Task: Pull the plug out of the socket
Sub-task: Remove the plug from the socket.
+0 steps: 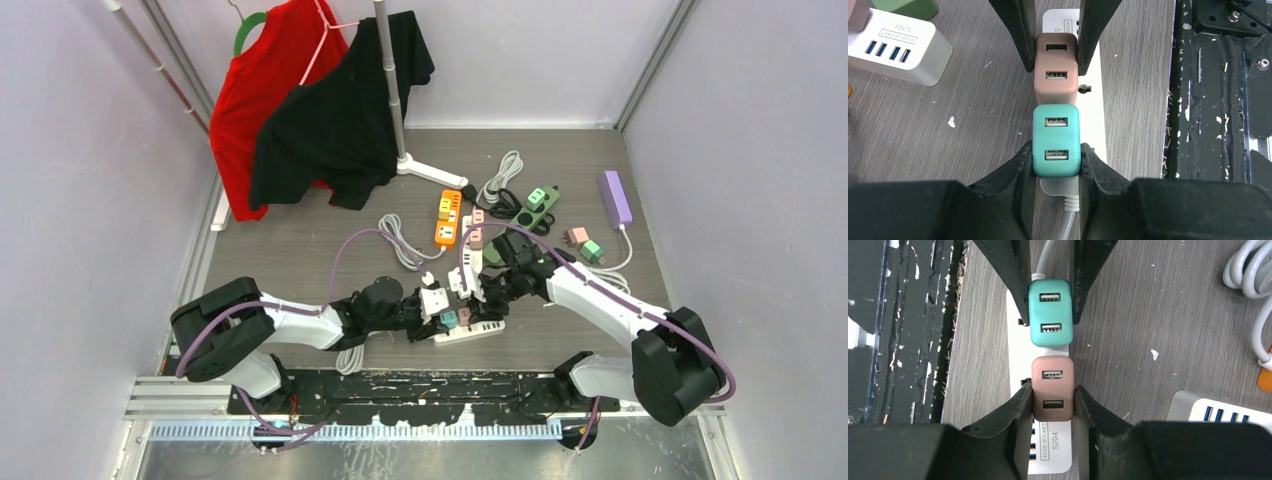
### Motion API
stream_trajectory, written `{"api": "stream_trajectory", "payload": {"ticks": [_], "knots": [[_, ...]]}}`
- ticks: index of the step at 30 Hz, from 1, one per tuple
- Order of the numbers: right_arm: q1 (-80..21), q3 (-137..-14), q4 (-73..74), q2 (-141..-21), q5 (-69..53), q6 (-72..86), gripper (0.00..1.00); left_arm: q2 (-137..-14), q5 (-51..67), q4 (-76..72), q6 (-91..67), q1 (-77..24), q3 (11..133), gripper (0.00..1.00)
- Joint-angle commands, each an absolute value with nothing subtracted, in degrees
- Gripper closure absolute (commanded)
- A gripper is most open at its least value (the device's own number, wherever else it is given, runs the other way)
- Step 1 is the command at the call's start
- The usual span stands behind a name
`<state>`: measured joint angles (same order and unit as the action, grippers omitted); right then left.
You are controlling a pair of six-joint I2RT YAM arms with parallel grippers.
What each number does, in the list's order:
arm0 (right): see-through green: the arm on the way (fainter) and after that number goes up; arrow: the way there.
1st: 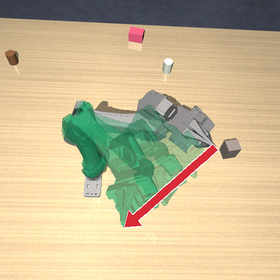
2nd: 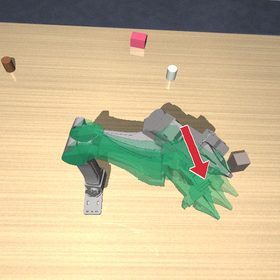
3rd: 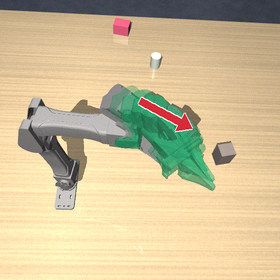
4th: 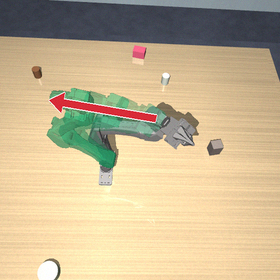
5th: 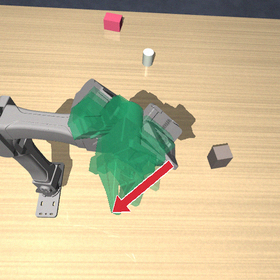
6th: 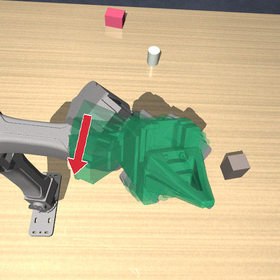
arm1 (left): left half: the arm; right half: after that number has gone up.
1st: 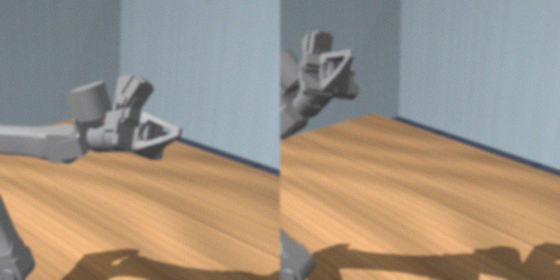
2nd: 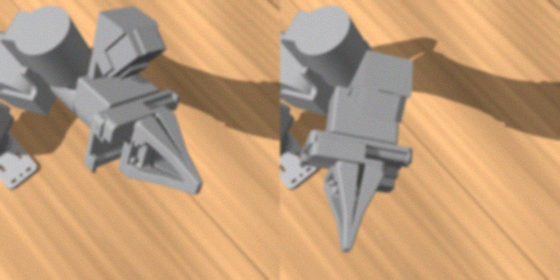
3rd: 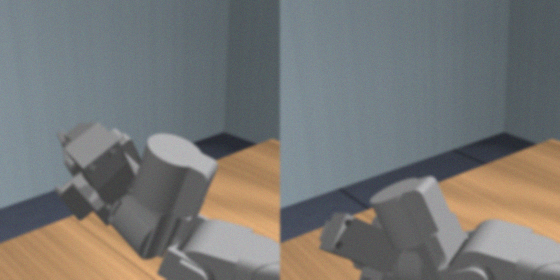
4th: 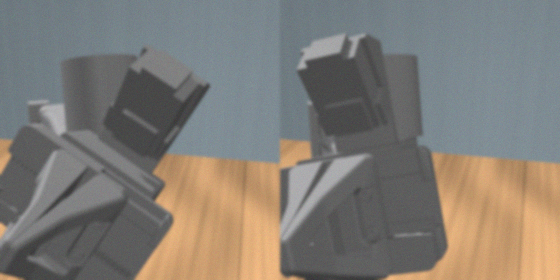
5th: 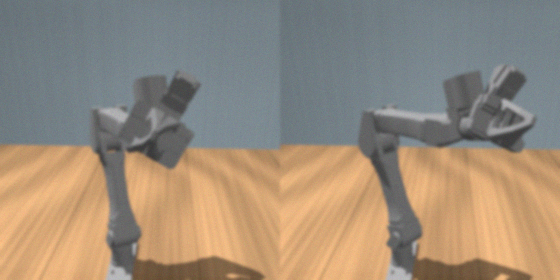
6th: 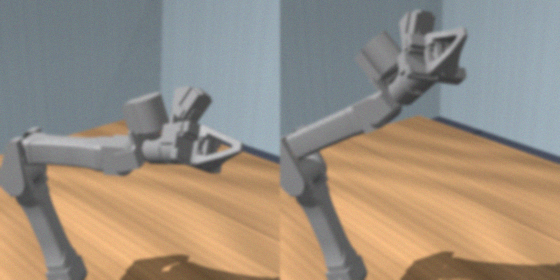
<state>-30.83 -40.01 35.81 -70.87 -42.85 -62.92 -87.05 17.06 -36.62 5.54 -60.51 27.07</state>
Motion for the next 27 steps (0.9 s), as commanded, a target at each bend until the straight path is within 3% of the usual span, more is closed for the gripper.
{"api": "stream_trajectory", "payload": {"ticks": [1,6,14,21,27], "knots": [[-32.1,-40.6,27.7,-70.6,-48.6,-52.9,0.98,-89.1,17.5,-44.7,2.9,-60.7,26.3,1.00],[-29.2,-42.8,30.8,-71.2,-43.1,-54.2,0.99,-89.2,15.8,-48.9,1.3,-60.6,22.5,1.00],[-28.6,-40.8,43.6,-69.7,-49.9,-72.7,0.99,-89.7,14.6,-49.4,1.2,-60.7,20.9,1.00],[-32.9,-40.8,29.6,-73.0,-51.9,-54.0,0.99,-90.7,15.4,-49.2,0.6,-60.6,21.9,1.00],[-28.9,-42.1,30.3,-71.2,-46.6,-52.6,0.99,-90.8,15.0,-48.9,0.5,-60.6,21.1,1.00]]}}
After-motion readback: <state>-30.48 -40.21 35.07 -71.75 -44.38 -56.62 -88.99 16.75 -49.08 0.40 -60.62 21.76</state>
